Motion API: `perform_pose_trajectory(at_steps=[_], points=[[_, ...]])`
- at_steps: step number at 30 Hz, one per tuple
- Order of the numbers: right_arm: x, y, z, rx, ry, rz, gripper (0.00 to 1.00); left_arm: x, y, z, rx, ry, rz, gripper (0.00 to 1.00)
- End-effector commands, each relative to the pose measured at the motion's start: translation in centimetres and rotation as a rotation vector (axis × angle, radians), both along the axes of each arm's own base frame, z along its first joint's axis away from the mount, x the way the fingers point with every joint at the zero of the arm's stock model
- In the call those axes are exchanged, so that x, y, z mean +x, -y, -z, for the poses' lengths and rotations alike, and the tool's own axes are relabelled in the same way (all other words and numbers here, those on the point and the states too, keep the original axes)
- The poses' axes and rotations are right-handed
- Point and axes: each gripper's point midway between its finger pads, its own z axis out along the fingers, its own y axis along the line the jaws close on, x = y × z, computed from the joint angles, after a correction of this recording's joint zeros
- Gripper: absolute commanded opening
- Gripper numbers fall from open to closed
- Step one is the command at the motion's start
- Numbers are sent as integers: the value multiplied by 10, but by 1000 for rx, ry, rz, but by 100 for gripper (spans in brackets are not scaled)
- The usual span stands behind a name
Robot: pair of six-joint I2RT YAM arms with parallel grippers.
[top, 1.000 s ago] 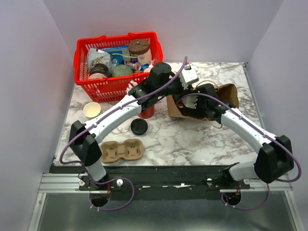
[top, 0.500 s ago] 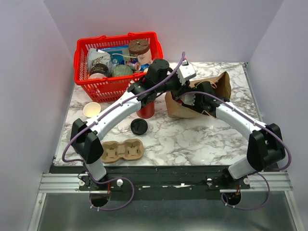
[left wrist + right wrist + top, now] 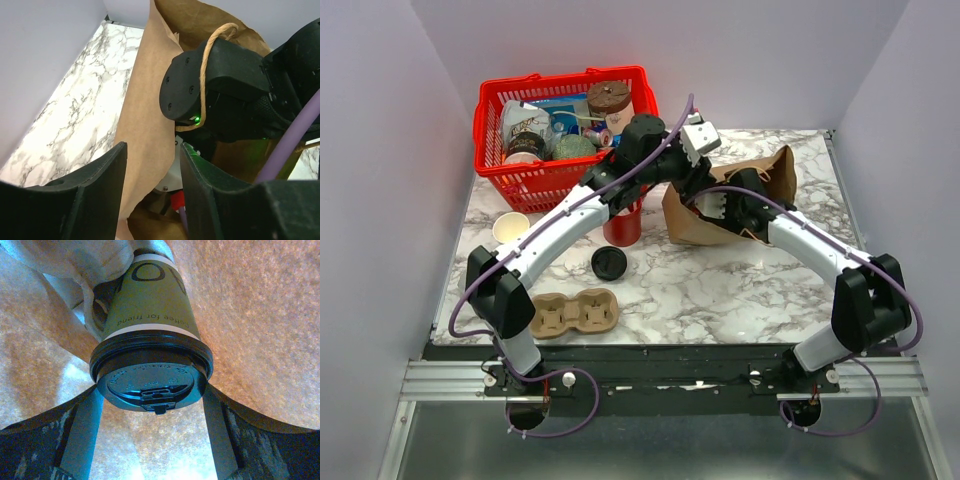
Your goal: Pack the takeout coffee
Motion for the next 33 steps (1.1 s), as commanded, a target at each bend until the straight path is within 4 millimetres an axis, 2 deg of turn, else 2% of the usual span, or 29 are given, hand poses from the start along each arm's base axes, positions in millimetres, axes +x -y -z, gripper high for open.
perform_pose_trajectory(at_steps=[1, 10, 15, 20, 21, 23, 24, 25, 33], points=[[-12, 10, 3, -24, -50, 5, 52, -6, -4, -24, -33, 8, 24, 56], [-15, 12, -22, -7, -16, 11, 75, -7, -9, -34, -45, -4, 16, 64], [-16, 12, -41, 20, 3, 28, 77, -8, -11, -37, -50, -13, 13, 64], [-24, 11, -48, 34, -31, 29, 80, -9, -16, -42, -56, -6, 2, 64], [-25, 10, -50, 44, -32, 23, 84, -9, -17, -41, -54, -10, 0, 64], [-30, 10, -49, 42, -54, 16, 85, -11, -18, -41, -51, -9, 2, 65], [-31, 9, -50, 50, -55, 13, 93, -11, -19, -42, -51, -9, 1, 65], [-34, 9, -51, 53, -61, 11, 96, -12, -20, -43, -51, -7, 0, 65], [-40, 10, -68, 82, -38, 20, 97, -18, -36, -42, -36, -7, -3, 65]])
